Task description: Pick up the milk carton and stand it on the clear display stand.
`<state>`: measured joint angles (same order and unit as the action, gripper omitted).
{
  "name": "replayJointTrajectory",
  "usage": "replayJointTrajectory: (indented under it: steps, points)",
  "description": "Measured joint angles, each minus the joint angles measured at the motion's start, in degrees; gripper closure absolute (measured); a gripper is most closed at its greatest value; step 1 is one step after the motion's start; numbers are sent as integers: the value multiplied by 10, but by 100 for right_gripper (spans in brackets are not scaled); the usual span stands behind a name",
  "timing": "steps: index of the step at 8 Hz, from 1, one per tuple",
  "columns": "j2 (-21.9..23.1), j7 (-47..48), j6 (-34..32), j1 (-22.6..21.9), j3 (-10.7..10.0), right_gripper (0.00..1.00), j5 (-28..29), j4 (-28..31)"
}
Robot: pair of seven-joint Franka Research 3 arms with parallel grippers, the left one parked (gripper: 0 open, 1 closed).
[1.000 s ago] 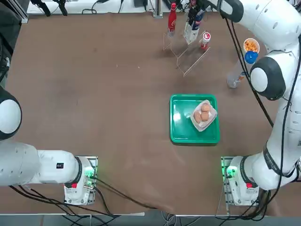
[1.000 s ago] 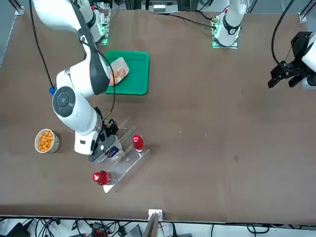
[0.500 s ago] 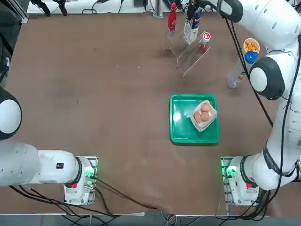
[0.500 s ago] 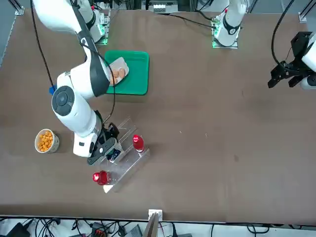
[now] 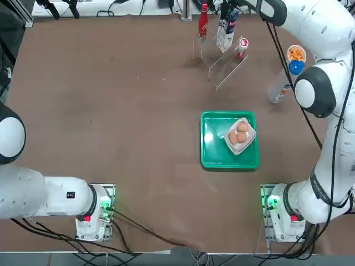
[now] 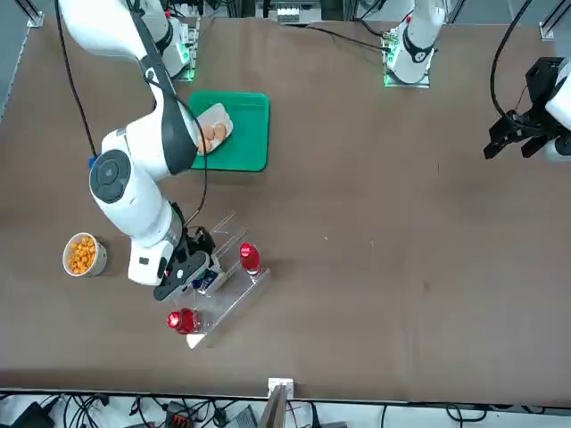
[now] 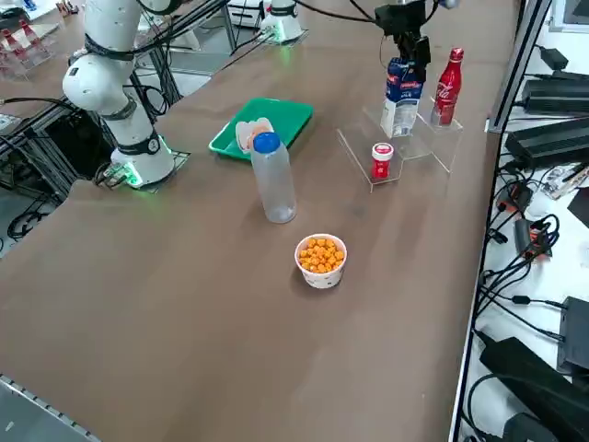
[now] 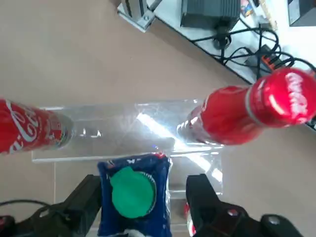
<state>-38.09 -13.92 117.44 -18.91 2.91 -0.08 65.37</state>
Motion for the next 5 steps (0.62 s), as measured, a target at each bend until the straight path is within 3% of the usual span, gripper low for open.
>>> replayJointTrajectory:
  steps: [5]
  points:
    - [20,13,-18,0,-1,0,0,-30]
